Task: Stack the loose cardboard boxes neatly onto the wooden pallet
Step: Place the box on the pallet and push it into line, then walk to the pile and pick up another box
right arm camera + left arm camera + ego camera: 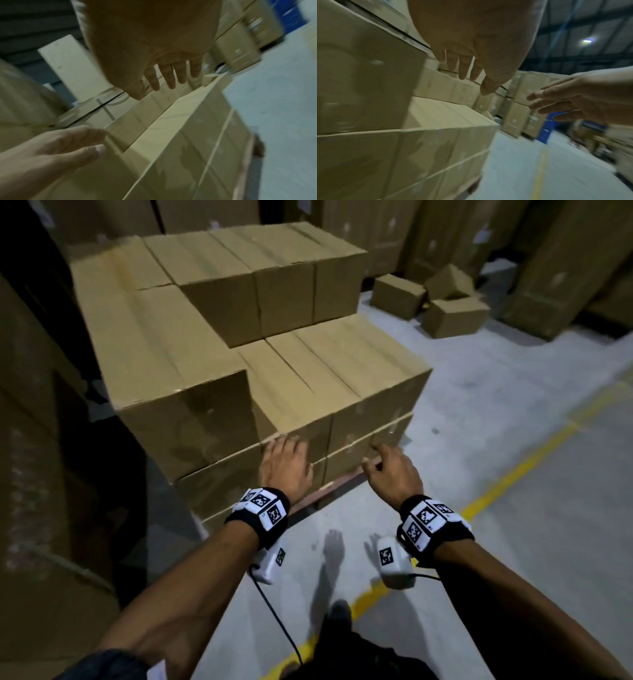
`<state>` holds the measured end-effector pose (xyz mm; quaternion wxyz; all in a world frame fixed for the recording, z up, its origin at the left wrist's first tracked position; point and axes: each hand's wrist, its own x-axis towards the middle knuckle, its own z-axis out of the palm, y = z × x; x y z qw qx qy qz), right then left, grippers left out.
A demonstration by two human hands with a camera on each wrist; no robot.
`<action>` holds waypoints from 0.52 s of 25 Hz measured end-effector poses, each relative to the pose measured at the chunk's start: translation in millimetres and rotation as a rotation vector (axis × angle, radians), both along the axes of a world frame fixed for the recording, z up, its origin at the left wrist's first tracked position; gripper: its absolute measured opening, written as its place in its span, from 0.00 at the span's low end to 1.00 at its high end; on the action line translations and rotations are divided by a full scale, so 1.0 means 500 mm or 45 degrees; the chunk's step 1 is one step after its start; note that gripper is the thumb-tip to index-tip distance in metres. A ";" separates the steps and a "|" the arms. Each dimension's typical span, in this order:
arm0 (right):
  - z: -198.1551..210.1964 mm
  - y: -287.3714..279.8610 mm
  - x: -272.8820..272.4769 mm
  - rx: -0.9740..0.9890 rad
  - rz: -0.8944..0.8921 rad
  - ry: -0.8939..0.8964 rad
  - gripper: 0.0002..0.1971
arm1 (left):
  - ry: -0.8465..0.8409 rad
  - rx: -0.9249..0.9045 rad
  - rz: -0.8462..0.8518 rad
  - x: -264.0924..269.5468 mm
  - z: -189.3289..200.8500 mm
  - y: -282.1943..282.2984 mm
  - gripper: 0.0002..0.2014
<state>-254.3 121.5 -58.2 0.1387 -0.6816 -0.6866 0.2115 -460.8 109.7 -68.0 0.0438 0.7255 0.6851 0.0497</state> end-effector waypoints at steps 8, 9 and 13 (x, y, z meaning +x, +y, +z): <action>-0.036 0.010 0.315 -0.012 -0.301 -0.047 0.25 | -0.014 0.055 -0.339 0.327 -0.027 0.123 0.26; -0.045 0.031 0.366 -0.007 -0.325 -0.050 0.26 | -0.011 0.047 -0.372 0.381 -0.035 0.151 0.26; -0.067 0.125 0.559 -0.026 -0.360 -0.065 0.27 | -0.006 0.038 -0.445 0.574 -0.053 0.273 0.23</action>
